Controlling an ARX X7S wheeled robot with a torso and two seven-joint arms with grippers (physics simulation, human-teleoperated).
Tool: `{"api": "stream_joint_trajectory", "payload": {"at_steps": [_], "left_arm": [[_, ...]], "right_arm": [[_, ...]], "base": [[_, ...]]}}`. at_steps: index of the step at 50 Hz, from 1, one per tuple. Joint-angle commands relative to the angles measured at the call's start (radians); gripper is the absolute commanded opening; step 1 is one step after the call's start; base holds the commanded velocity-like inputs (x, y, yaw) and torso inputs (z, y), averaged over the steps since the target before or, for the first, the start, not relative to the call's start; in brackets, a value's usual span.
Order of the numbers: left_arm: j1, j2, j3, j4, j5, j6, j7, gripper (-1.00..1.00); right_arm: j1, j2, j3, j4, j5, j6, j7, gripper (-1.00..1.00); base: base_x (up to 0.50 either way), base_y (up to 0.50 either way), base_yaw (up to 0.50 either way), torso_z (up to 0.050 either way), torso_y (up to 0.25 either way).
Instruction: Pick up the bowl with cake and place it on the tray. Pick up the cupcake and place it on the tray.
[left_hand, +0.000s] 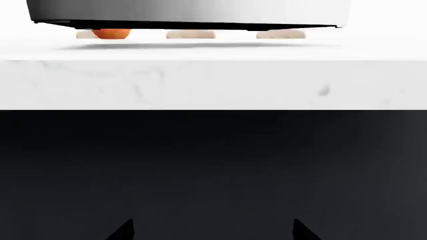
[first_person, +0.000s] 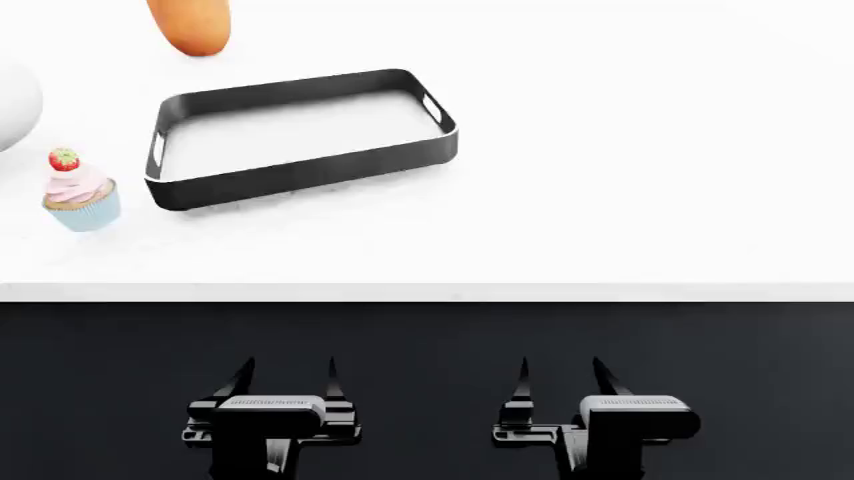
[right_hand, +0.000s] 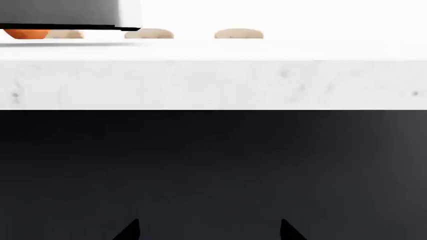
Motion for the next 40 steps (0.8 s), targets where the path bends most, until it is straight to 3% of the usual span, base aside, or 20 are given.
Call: {"api": "stream_joint_trajectory", "payload": {"at_steps": [1, 7, 8, 13, 14, 16, 21, 23, 26, 29, 32, 34, 37, 38, 40], "left_arm": [[0.001, -0.016, 0.020, 0.000, -0.013, 0.003, -0.018, 1.00], [-0.004, -0.040, 0.055, 0.026, 0.011, -0.034, -0.063, 1.00], [-0.007, -0.048, 0.043, 0.176, -0.008, -0.184, -0.060, 1.00], [-0.373, -0.050, -0.019, 0.926, -0.086, -0.934, -0.067, 1.00], [-0.411, -0.050, -0.024, 0.977, -0.092, -1.084, -0.068, 1.00], [-0.462, -0.052, -0.025, 1.012, -0.099, -1.353, -0.072, 1.00], [-0.536, -0.063, -0.039, 1.047, -0.158, -1.449, -0.106, 1.00], [-0.560, -0.089, -0.067, 1.047, -0.277, -1.467, -0.184, 1.00], [-0.616, -0.144, -0.149, 1.047, -0.581, -1.518, -0.384, 1.00], [-0.688, -0.194, -0.230, 1.022, -0.859, -1.570, -0.558, 1.00], [-0.794, -0.289, -0.283, 0.895, -1.300, -1.568, -0.899, 1.00], [-0.879, -0.340, -0.276, 0.788, -1.558, -1.552, -1.135, 1.00], [-0.983, -0.419, -0.215, 0.718, -1.758, -1.490, -1.302, 1.00], [-1.014, -0.445, -0.198, 0.700, -1.805, -1.469, -1.334, 1.00], [-1.072, -0.489, -0.176, 0.667, -1.866, -1.436, -1.374, 1.00]], "right_arm": [[-0.002, 0.016, -0.020, -0.005, 0.016, -0.001, 0.018, 1.00], [-0.004, 0.035, -0.034, -0.039, 0.065, 0.033, 0.034, 1.00], [-0.012, 0.053, -0.029, -0.189, 0.065, 0.183, 0.066, 1.00], [0.233, 0.078, -0.007, -0.910, 0.109, 0.933, 0.120, 1.00], [0.264, 0.077, -0.006, -0.938, 0.114, 1.083, 0.123, 1.00], [0.313, 0.076, -0.004, -0.976, 0.123, 1.211, 0.128, 1.00], [0.395, 0.074, 0.003, -1.034, 0.144, 1.340, 0.135, 1.00], [0.416, 0.079, 0.004, -1.043, 0.151, 1.371, 0.142, 1.00], [0.454, 0.100, 0.014, -1.047, 0.217, 1.411, 0.187, 1.00], [0.523, 0.186, 0.068, -1.047, 0.538, 1.467, 0.402, 1.00], [0.627, 0.245, 0.202, -1.040, 0.988, 1.569, 0.700, 1.00], [0.708, 0.309, 0.244, -0.953, 1.288, 1.568, 0.988, 1.00], [0.854, 0.442, 0.134, -0.817, 1.738, 1.426, 1.438, 1.00], [0.899, 0.481, 0.095, -0.797, 1.888, 1.376, 1.516, 1.00], [0.978, 0.579, 0.001, -0.783, 1.958, 1.271, 1.569, 1.00]], "base": [[0.00, 0.00, 0.00, 0.000, 0.000], [0.00, 0.00, 0.00, 0.000, 0.000], [0.00, 0.00, 0.00, 0.000, 0.000], [0.00, 0.00, 0.00, 0.000, 0.000], [0.00, 0.00, 0.00, 0.000, 0.000], [0.00, 0.00, 0.00, 0.000, 0.000], [0.00, 0.00, 0.00, 0.000, 0.000], [0.00, 0.00, 0.00, 0.000, 0.000], [0.00, 0.00, 0.00, 0.000, 0.000], [0.00, 0.00, 0.00, 0.000, 0.000], [0.00, 0.00, 0.00, 0.000, 0.000], [0.00, 0.00, 0.00, 0.000, 0.000], [0.00, 0.00, 0.00, 0.000, 0.000], [0.00, 0.00, 0.00, 0.000, 0.000], [0.00, 0.00, 0.00, 0.000, 0.000]]}}
